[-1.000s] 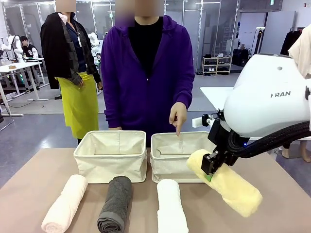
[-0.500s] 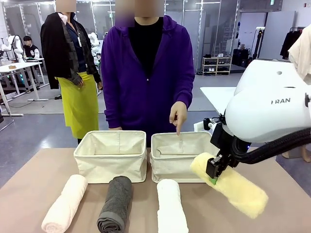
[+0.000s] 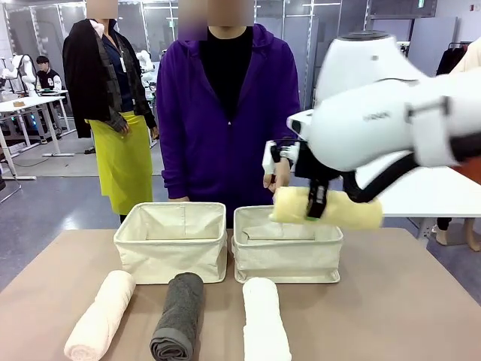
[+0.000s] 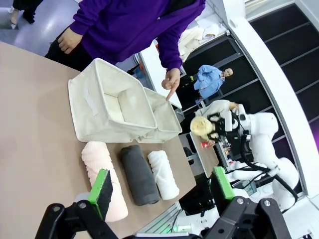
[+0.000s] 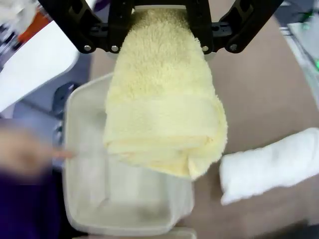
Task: Divide the towels into two baskets.
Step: Pick up one hotel-folded towel and place it in the Fabric basket indicated by the person.
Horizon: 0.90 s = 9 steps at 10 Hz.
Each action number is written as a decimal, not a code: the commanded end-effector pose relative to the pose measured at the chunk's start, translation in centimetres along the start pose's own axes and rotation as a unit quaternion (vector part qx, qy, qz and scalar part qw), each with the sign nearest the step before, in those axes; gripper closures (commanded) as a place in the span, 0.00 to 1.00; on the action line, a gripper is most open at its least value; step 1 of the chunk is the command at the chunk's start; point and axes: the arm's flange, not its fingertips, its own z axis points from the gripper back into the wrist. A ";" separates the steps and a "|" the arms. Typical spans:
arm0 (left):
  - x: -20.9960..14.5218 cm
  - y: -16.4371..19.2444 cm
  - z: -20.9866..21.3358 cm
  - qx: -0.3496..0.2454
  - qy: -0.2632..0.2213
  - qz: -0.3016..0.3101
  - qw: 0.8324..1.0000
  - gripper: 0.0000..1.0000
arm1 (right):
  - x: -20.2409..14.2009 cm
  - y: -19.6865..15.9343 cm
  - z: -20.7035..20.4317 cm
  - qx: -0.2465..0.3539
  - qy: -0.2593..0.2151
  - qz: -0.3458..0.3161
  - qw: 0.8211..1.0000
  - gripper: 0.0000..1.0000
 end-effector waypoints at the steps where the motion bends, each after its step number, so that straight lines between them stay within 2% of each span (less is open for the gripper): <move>1: 0.2 -0.1 0.3 -0.010 -0.005 -0.006 1.000 0.00 | 2.8 -4.8 -3.5 -0.033 -0.026 0.081 0.996 0.62; 2: 0.2 -0.1 0.3 -0.010 -0.005 -0.006 1.000 0.00 | 3.3 -6.3 -6.0 -0.037 -0.023 0.089 0.995 0.62; 4: 0.2 -0.1 0.3 -0.010 -0.005 -0.006 1.000 0.00 | 3.5 -9.1 -10.2 -0.042 -0.007 0.060 0.997 0.62; 5: 0.2 -0.1 0.3 -0.010 -0.005 -0.006 1.000 0.00 | 3.4 -9.9 -11.5 -0.015 -0.029 0.053 0.998 0.62; 6: 0.2 -0.1 0.3 -0.010 -0.005 -0.006 1.000 0.00 | 3.2 -10.4 -12.4 -0.027 -0.006 0.056 0.998 0.62; 9: 0.2 -0.1 0.3 -0.010 -0.005 -0.006 1.000 0.00 | 2.9 -11.6 -14.7 -0.015 -0.007 0.043 0.999 0.62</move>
